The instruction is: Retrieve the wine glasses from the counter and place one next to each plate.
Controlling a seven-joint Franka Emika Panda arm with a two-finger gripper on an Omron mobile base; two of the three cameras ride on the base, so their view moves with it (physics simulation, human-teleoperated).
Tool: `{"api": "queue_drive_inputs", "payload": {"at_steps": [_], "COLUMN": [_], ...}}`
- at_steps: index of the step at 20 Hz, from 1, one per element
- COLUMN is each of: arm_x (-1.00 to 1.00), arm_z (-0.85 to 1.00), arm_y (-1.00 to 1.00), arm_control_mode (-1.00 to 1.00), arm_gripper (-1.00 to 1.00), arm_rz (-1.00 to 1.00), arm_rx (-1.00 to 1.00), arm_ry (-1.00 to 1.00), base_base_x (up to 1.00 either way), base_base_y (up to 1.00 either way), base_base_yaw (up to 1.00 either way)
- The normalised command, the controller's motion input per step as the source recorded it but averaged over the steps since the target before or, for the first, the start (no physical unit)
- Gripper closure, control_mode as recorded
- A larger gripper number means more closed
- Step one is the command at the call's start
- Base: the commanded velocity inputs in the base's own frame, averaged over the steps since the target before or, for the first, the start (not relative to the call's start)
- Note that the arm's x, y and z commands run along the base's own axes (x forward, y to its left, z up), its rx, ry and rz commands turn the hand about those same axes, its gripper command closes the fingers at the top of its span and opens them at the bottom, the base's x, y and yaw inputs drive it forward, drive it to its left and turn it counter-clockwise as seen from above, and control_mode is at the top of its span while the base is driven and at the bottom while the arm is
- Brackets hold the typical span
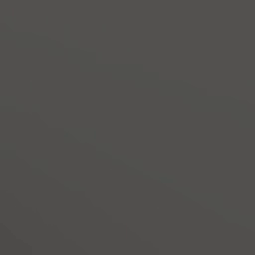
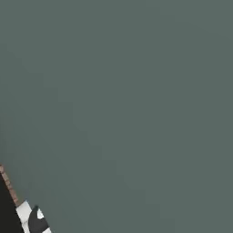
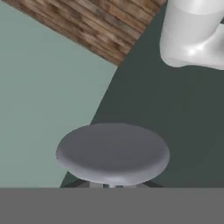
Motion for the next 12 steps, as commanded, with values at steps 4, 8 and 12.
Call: {"api": "queue_drive_inputs", "payload": {"at_steps": [4,8,12], "arm_x": [0.00,0.00,0.00], "arm_z": [0.00,0.00,0.00], "arm_y": [0.00,0.00,0.00], "arm_control_mode": [1.00,1.00,1.00], "arm_gripper": [1.00,1.00,1.00], "arm_rz": [0.00,0.00,0.00], "arm_rx": [0.00,0.00,0.00], "arm_ry": [0.00,0.00,0.00], "base_base_x": [1.00,0.97,0.96], "base_base_y": [0.79,0.92,0.99], "base_base_yaw": [-0.64,-0.60,-0.57]}}
